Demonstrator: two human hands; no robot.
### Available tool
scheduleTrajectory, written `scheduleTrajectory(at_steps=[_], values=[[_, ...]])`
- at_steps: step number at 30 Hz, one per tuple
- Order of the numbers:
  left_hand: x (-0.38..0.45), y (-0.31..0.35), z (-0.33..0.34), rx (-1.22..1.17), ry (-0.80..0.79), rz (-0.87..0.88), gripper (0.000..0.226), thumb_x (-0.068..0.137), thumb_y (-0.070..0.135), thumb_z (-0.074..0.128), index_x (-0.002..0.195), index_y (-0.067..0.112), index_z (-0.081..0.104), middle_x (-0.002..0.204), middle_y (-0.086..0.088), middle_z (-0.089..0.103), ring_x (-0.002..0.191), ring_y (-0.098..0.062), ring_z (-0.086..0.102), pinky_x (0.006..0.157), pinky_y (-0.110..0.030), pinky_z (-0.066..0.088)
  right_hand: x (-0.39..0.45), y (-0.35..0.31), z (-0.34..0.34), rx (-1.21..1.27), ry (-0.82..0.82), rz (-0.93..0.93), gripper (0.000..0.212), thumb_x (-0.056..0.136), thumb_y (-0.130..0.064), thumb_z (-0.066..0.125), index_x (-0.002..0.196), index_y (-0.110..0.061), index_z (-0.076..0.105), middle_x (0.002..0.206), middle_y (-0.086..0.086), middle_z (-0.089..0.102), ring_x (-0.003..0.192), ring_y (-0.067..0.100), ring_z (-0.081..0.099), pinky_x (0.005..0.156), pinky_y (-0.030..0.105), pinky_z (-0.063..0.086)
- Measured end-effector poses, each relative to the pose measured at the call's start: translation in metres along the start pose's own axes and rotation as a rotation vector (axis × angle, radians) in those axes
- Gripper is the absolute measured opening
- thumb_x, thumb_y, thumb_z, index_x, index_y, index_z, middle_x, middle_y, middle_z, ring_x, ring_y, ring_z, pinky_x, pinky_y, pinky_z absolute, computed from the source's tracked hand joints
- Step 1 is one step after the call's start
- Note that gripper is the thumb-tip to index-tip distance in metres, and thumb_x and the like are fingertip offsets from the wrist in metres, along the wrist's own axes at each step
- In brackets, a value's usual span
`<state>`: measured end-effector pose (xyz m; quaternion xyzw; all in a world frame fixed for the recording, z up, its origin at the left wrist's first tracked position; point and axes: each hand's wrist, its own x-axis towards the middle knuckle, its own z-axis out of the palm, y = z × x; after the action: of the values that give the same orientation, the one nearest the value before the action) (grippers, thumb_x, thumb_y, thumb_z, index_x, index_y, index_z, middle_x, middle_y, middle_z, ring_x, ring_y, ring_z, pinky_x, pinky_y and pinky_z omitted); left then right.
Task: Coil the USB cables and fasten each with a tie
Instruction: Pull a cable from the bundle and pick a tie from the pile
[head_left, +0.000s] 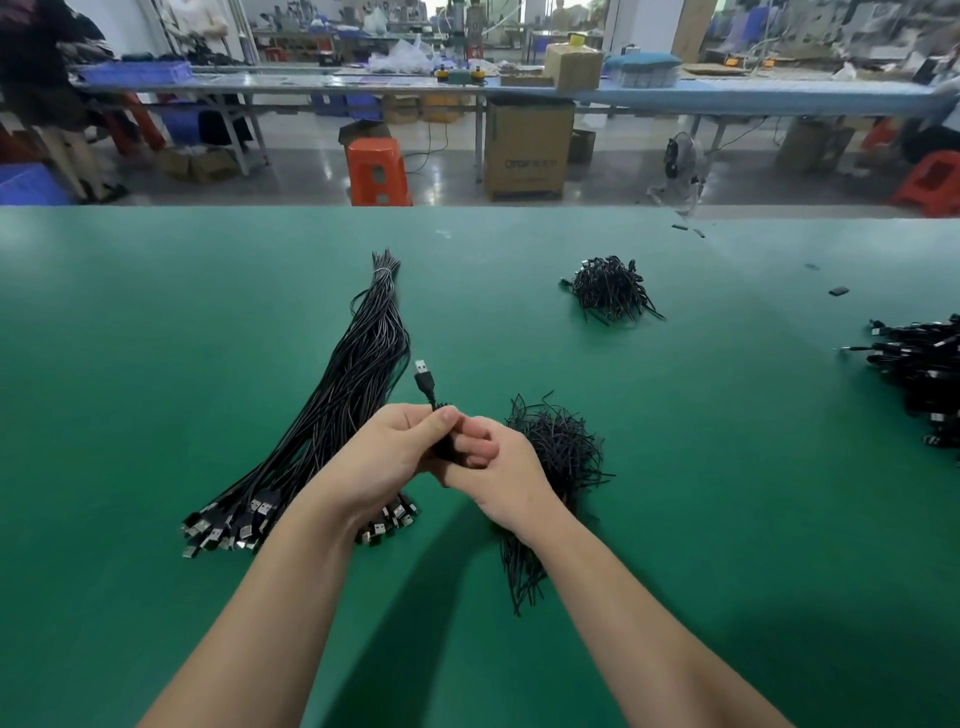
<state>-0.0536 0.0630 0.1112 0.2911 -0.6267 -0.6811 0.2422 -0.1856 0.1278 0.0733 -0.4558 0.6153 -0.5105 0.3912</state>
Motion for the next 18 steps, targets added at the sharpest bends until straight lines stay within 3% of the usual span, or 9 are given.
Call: scheduleTrajectory(at_steps=[2, 3, 5, 7, 9, 11, 14, 18], values=[[0.000, 0.003, 0.001, 0.339, 0.092, 0.017, 0.031, 0.104, 0.023, 0.049, 0.088, 0.012, 0.073, 0.086, -0.004, 0.077, 0.090, -0.028, 0.072, 0.090, -0.038, 0.056, -0.001, 0.002, -0.005, -0.305, 0.051, -0.119, 0.021, 0.074, -0.032, 0.075, 0.085, -0.022, 0.060, 0.076, -0.006, 0.060, 0.068, 0.012, 0.052, 0.069, 0.035, 0.049], [-0.001, 0.004, 0.004, 0.551, 0.148, 0.033, 0.033, 0.104, 0.027, 0.049, 0.078, 0.020, 0.069, 0.076, 0.004, 0.074, 0.085, -0.028, 0.070, 0.080, -0.031, 0.055, -0.002, 0.002, -0.007, -0.427, 0.061, -0.166, 0.019, 0.079, -0.030, 0.072, 0.088, -0.021, 0.057, 0.083, -0.003, 0.060, 0.074, 0.015, 0.054, 0.070, 0.037, 0.050], [-0.004, 0.004, 0.012, 0.956, 0.270, 0.071, 0.040, 0.102, 0.038, 0.047, 0.065, 0.024, 0.051, 0.060, 0.004, 0.060, 0.069, -0.027, 0.060, 0.058, -0.033, 0.041, -0.003, 0.001, -0.010, -0.571, 0.058, -0.222, 0.015, 0.092, -0.022, 0.063, 0.104, -0.016, 0.056, 0.095, 0.002, 0.060, 0.084, 0.024, 0.057, 0.074, 0.041, 0.048], [-0.004, 0.001, 0.015, 1.170, 0.401, 0.078, 0.044, 0.098, 0.054, 0.045, 0.068, 0.021, 0.048, 0.059, 0.002, 0.055, 0.062, -0.025, 0.057, 0.053, -0.036, 0.040, -0.004, 0.000, -0.010, -0.663, 0.015, -0.243, 0.017, 0.101, -0.013, 0.048, 0.117, -0.012, 0.052, 0.108, 0.006, 0.057, 0.087, 0.030, 0.057, 0.075, 0.044, 0.046], [-0.004, 0.000, 0.011, 1.139, 0.463, 0.092, 0.042, 0.091, 0.066, 0.049, 0.087, 0.025, 0.052, 0.069, 0.005, 0.062, 0.067, -0.017, 0.062, 0.063, -0.036, 0.051, -0.005, 0.001, -0.008, -0.723, -0.049, -0.240, 0.023, 0.101, -0.005, 0.038, 0.120, -0.010, 0.051, 0.115, 0.005, 0.051, 0.076, 0.027, 0.054, 0.071, 0.041, 0.043], [-0.003, 0.003, 0.008, 0.987, 0.391, 0.169, 0.030, 0.087, 0.061, 0.061, 0.095, 0.033, 0.055, 0.072, 0.010, 0.065, 0.068, -0.003, 0.062, 0.065, -0.025, 0.050, -0.006, 0.002, -0.006, -0.754, -0.078, -0.210, 0.026, 0.100, -0.002, 0.035, 0.122, -0.008, 0.048, 0.113, 0.003, 0.046, 0.069, 0.020, 0.047, 0.069, 0.036, 0.038], [0.000, 0.001, 0.006, 0.937, 0.287, 0.257, 0.013, 0.089, 0.043, 0.066, 0.082, 0.032, 0.068, 0.062, 0.015, 0.063, 0.065, 0.004, 0.060, 0.056, -0.012, 0.040, -0.005, 0.003, -0.004, -0.716, -0.106, -0.159, 0.028, 0.102, -0.007, 0.035, 0.128, -0.009, 0.046, 0.112, 0.004, 0.049, 0.084, 0.022, 0.052, 0.075, 0.036, 0.042], [0.010, -0.003, -0.004, 0.946, 0.301, 0.237, 0.016, 0.093, 0.033, 0.064, 0.077, 0.038, 0.064, 0.066, 0.013, 0.066, 0.071, 0.001, 0.061, 0.060, -0.010, 0.041, -0.004, -0.003, -0.005, -0.459, -0.173, -0.058, 0.026, 0.108, -0.032, 0.035, 0.124, -0.018, 0.050, 0.107, -0.001, 0.058, 0.091, 0.023, 0.060, 0.079, 0.042, 0.052]])
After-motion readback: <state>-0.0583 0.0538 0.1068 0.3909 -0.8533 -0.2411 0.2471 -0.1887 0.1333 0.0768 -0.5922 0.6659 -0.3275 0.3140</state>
